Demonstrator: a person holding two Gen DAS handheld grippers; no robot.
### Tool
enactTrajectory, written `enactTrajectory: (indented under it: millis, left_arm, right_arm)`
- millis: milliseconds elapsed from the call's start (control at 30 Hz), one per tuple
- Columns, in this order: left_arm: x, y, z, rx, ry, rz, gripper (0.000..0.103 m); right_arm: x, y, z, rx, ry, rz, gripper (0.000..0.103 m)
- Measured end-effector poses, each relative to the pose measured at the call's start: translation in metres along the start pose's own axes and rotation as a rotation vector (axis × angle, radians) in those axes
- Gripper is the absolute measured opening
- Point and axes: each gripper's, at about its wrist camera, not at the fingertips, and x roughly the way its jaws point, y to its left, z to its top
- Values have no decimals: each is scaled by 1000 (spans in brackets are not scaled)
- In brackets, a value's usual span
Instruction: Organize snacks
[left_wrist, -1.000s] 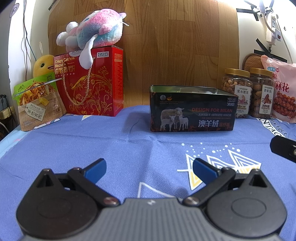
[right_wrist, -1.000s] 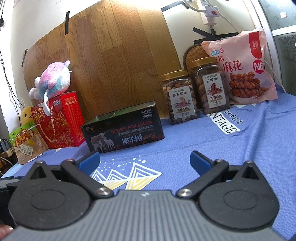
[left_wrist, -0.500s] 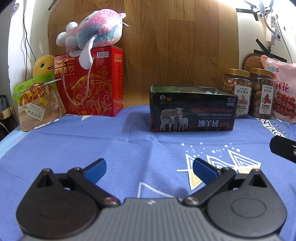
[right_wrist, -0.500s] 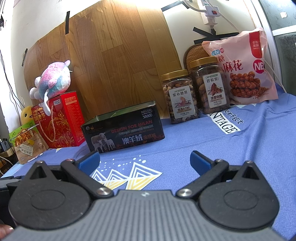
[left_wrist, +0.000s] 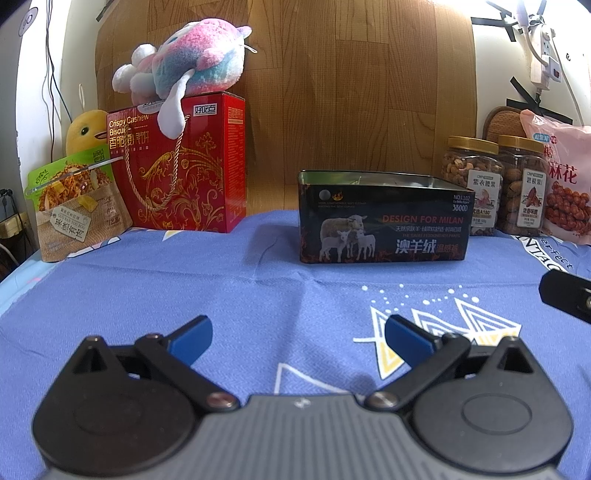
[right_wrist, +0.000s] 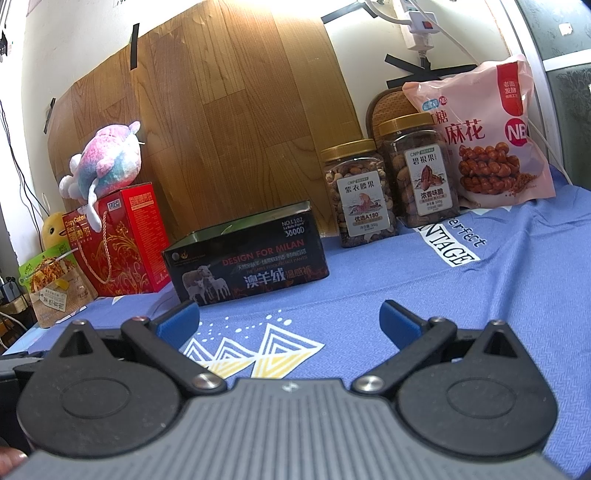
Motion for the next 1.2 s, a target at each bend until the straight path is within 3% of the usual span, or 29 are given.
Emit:
enactTrajectory:
  millis: [400,500,800,933,1200]
  left_arm:
    - [-3,-7,2,44,-15,32,103]
    - [-9,-10,5,27,14,-3,103]
    - [-52,-34,17,116,-19,34,103]
    - [-66,-37,20,93,-4,-6,103]
    - [-89,-38,25,95,-60,53,103]
  right_arm:
    - [0,5,0,-29,4,-16,103]
    - [-8,7,4,-57,21,-20,103]
    - [-36,-11,15,53,72,-13,103]
    - [-46,-11,16,82,77,5,103]
    - [-62,-6,21,98,45,38,103]
